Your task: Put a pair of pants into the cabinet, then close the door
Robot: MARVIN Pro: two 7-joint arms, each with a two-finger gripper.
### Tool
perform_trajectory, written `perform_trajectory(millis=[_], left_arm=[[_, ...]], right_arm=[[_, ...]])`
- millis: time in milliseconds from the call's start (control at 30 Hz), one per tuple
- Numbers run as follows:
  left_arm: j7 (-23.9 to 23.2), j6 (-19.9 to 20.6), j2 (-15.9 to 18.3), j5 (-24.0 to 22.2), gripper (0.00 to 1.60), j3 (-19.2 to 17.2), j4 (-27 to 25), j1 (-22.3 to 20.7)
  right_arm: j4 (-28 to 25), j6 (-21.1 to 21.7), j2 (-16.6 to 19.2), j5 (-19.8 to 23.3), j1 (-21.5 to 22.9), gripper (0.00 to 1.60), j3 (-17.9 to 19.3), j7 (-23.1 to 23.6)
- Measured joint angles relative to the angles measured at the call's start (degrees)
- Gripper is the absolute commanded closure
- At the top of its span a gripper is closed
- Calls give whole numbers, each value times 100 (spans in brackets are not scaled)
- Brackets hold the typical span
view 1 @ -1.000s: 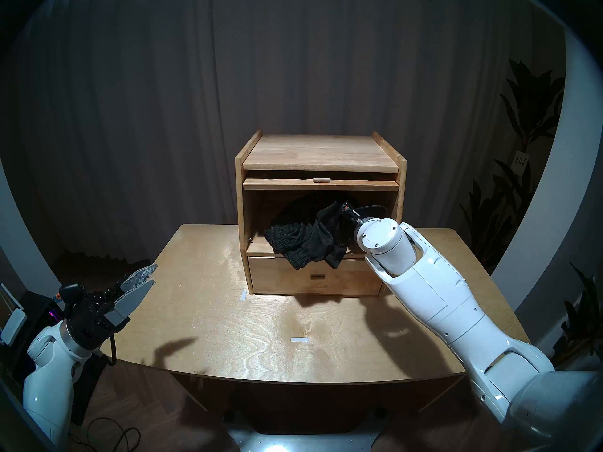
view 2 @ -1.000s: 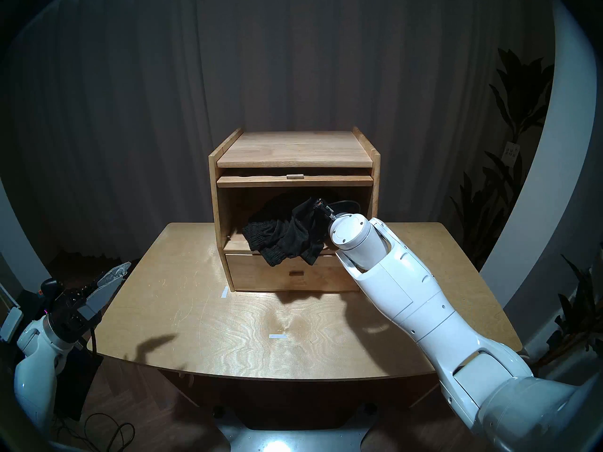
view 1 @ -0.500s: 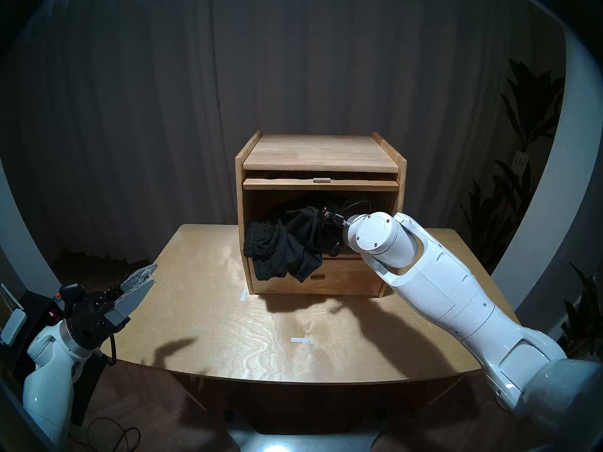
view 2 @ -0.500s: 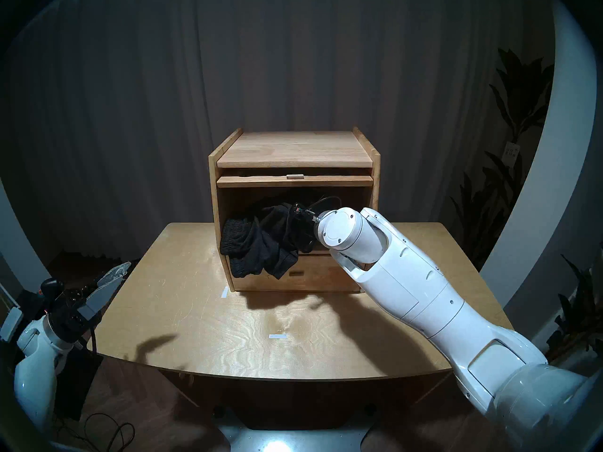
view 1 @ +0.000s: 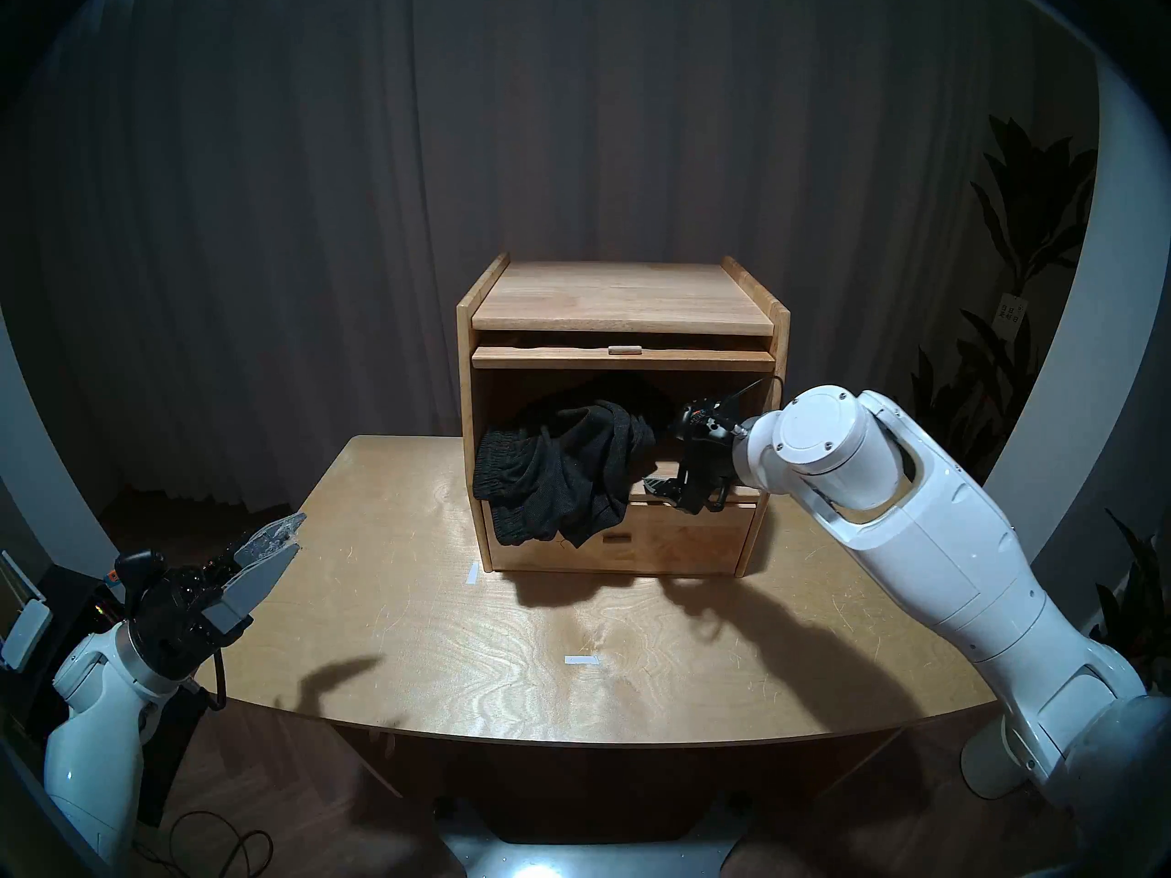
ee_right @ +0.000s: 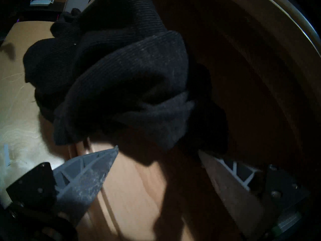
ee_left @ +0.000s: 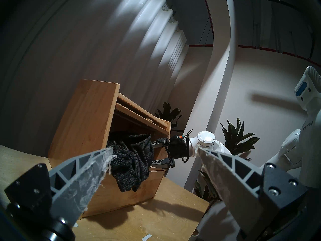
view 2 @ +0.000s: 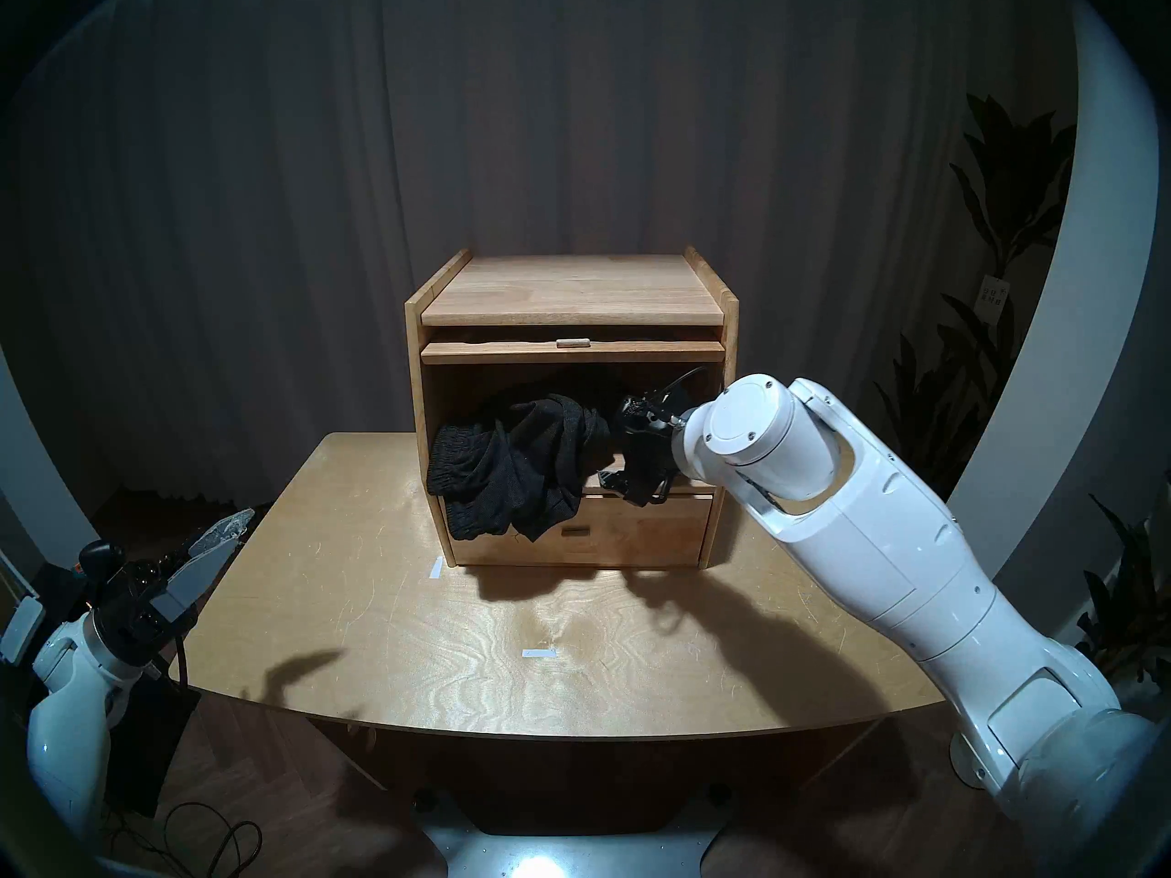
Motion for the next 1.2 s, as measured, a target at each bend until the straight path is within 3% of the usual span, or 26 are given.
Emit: perform_trajectory(millis=[233,500,533,600,667,867,1200], left_arm=[[-1,0,0,-1,0,0,-1,0],[-2,0,0,-2,0,0,-1,0],[-2,0,0,-2,0,0,-1,0],[-2,0,0,-2,0,0,-2,0],[-3,1,0,-2,0,0,-2,0],[-3,7,0,-3,0,-2,-5,1],[-3,9,0,-3,0,-2,-5,0]], right_arm=[[-582,75,456,413,-136,0,417,717],[-1234,64,498,1107,-371,0,636,1249],[-1310,73,495,1187,-401,82,668,1288],[-1469,113,481,1339,-474,100,748,1333],[-1681,191,450,1490,-597,160,871,1329],[-1788,207,241,1529,-911,160,942,862],[-666,-485,-363,1228,-820,160,41,-72]])
